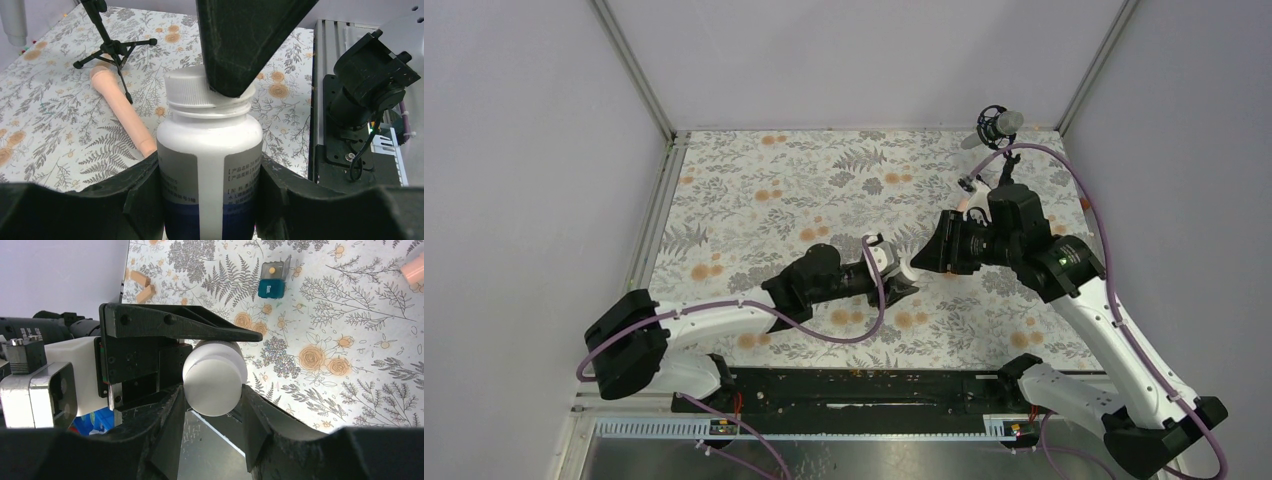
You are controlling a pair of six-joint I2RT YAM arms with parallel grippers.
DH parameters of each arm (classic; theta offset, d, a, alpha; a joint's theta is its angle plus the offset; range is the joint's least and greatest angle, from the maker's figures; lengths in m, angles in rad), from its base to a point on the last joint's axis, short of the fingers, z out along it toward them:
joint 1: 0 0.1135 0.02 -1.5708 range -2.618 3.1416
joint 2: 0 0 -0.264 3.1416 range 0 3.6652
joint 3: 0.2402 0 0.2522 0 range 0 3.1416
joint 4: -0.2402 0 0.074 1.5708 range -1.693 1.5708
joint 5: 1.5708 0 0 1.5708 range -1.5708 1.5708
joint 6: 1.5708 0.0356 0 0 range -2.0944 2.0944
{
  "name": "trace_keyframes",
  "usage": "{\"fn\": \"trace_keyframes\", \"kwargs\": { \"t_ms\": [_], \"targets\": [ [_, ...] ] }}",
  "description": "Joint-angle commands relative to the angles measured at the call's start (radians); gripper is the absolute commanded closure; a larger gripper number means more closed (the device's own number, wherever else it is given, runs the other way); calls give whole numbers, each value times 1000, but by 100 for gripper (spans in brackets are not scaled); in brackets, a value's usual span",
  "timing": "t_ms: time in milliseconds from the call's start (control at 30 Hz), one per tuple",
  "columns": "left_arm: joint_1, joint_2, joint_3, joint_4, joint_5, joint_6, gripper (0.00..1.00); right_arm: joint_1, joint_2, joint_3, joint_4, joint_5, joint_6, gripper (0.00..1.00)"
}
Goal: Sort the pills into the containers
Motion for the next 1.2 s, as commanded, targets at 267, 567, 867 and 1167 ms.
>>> {"fn": "trace_keyframes", "kwargs": {
  "t_ms": [267,567,867,1167],
  "targets": [
    [-8,18,13,275,30,-187,100,18,-63,-49,114,-67,-192,70],
    [-8,48,-31,450,76,-337,100,18,-99,-71,132,-189,-342,73],
    [-9,56,-24,450,110,-313,100,18,-72,-57,82,-159,-366,75],
    [-10,48,-4,357,92,-181,100,18,-14,-23,22,16,-249,57]
  ]
}}
